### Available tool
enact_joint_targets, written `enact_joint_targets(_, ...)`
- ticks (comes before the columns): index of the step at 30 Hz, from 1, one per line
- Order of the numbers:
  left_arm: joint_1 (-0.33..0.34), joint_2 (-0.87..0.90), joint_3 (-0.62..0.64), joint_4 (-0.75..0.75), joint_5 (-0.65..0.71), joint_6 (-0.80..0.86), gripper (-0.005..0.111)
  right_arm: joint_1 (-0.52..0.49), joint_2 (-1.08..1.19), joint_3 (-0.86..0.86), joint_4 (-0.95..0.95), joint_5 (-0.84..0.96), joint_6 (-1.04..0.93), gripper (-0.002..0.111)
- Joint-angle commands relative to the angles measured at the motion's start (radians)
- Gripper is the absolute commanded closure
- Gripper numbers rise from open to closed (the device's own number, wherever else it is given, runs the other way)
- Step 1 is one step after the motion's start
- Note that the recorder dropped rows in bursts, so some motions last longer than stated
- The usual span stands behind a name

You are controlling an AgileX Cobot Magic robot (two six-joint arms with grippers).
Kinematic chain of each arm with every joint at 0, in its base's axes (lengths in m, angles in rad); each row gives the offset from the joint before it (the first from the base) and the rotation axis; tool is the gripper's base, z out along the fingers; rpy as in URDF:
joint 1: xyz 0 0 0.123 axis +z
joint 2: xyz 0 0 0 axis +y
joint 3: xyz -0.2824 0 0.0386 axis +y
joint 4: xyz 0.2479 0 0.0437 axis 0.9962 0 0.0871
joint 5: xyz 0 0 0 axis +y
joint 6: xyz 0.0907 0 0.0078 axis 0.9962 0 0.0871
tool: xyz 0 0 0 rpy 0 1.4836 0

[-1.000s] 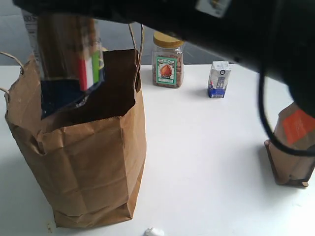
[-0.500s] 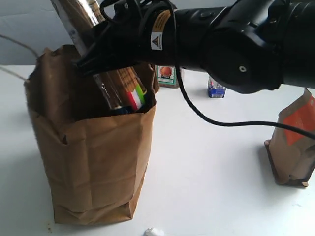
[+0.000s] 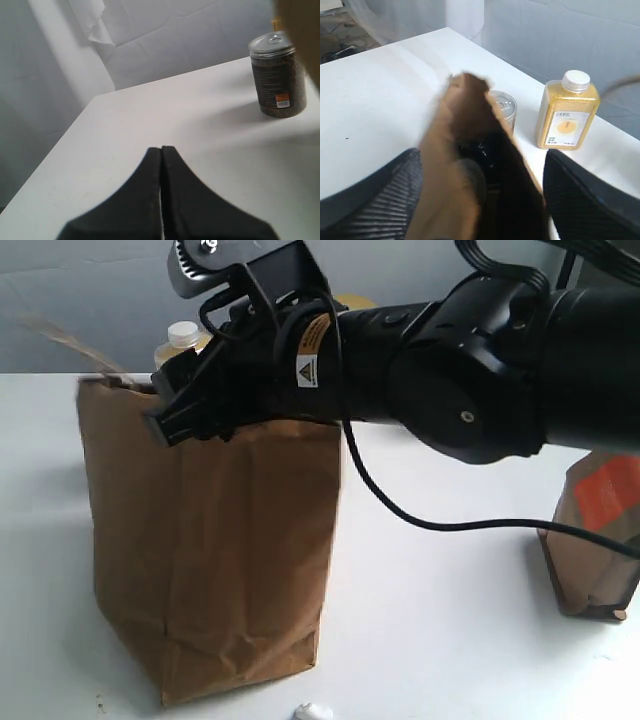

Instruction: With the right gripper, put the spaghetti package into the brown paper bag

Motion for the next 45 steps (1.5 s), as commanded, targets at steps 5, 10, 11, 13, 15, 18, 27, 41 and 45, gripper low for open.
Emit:
enact_joint_targets(5,-0.002,0.002,0.005,-0.005,-0.007,-0.004,0.107,0.001,-0.031,0.015,0.006,-0.050,0.064,0.043)
enact_joint_targets(10,-0.002,0.002,0.005,-0.005,-0.007,-0.004,0.107,0.012,-0.150,0.015,0.012,-0.094,0.129,0.071)
enact_joint_targets(11,-0.002,0.002,0.005,-0.005,-0.007,-0.004,0.107,0.012,-0.177,0.015,0.012,-0.083,0.133,0.080)
enact_joint_targets(13,-0.002,0.002,0.005,-0.005,-0.007,-0.004,0.107,0.009,-0.230,0.015,0.006,-0.042,0.133,0.097)
enact_joint_targets(15,-0.002,0.002,0.005,-0.005,-0.007,-0.004,0.107,-0.016,-0.278,0.015,-0.019,0.024,0.133,0.108)
enact_joint_targets(18,-0.002,0.002,0.005,-0.005,-0.007,-0.004,0.107,-0.059,-0.330,0.026,-0.045,0.133,0.133,0.108)
enact_joint_targets(27,-0.002,0.002,0.005,-0.005,-0.007,-0.004,0.107,-0.434,-0.707,0.550,0.004,-0.001,0.109,0.108)
enact_joint_targets(41,-0.002,0.002,0.005,-0.005,-0.007,-0.004,0.107,-0.769,-1.337,1.199,0.142,-0.090,-0.149,0.108)
enact_joint_targets(45,-0.002,0.002,0.005,-0.005,-0.007,-0.004,0.107,-0.771,-1.454,1.199,0.149,0.012,-0.152,0.108)
